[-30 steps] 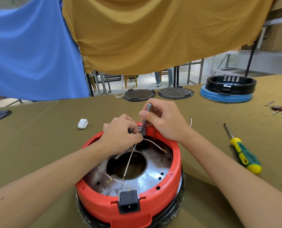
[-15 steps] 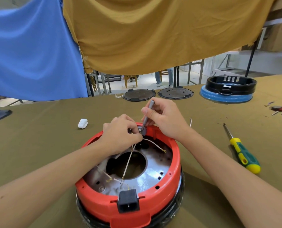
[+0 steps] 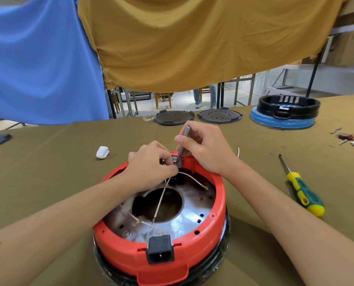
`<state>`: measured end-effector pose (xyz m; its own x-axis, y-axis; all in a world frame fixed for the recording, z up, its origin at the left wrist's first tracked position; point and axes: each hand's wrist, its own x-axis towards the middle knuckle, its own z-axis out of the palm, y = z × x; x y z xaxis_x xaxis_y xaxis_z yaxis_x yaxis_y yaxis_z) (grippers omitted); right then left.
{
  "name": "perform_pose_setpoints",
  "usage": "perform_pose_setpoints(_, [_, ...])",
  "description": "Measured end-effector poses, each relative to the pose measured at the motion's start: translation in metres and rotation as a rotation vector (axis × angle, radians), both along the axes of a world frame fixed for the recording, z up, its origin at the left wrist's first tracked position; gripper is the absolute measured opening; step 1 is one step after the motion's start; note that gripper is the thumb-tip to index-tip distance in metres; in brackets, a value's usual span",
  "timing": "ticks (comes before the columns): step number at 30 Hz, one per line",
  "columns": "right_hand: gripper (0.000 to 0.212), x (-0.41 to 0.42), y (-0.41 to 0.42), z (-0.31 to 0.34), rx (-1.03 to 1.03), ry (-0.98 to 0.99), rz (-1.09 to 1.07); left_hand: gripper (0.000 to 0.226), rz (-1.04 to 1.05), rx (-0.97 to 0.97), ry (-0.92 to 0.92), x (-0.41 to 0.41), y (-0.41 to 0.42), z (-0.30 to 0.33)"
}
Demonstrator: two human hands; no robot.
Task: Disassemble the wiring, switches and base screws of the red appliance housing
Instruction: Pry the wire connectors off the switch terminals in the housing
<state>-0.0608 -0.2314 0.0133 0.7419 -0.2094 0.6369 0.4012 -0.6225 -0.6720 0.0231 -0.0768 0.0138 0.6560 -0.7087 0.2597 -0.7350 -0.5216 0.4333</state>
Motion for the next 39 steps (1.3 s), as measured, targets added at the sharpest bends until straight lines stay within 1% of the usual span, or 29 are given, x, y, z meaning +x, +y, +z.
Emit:
perform_pose_setpoints(4, [0.016,0.0018,-0.0007,0.0004,0.071,0.031,0.011,0.021,0.001,-0.005,0.008,-0.0006,0.0001,0.0003])
perform_pose_setpoints(8, [0.017,0.0026,-0.0007,-0.0007,0.092,0.03,0.007,0.021,0.009,-0.012,0.008,-0.0002,0.0001,-0.0002])
perform_pose_setpoints(14, [0.017,-0.0009,0.0009,-0.0014,0.003,-0.03,-0.007,0.022,0.003,-0.006,0.004,0.0001,0.0003,0.0002])
perform_pose_setpoints(20, [0.017,-0.0007,0.0005,-0.0012,-0.025,-0.023,0.004,0.022,0.003,0.002,0.004,0.001,-0.0003,0.0008])
perform_pose_setpoints(30, [0.017,0.0033,-0.0011,-0.001,0.09,0.018,0.037,0.022,0.003,-0.002,0.003,0.0012,-0.0001,0.0005])
perform_pose_setpoints(39, [0.016,-0.002,0.0013,0.0001,-0.017,-0.025,-0.001,0.024,-0.006,-0.004,0.008,0.0023,-0.0004,-0.0006])
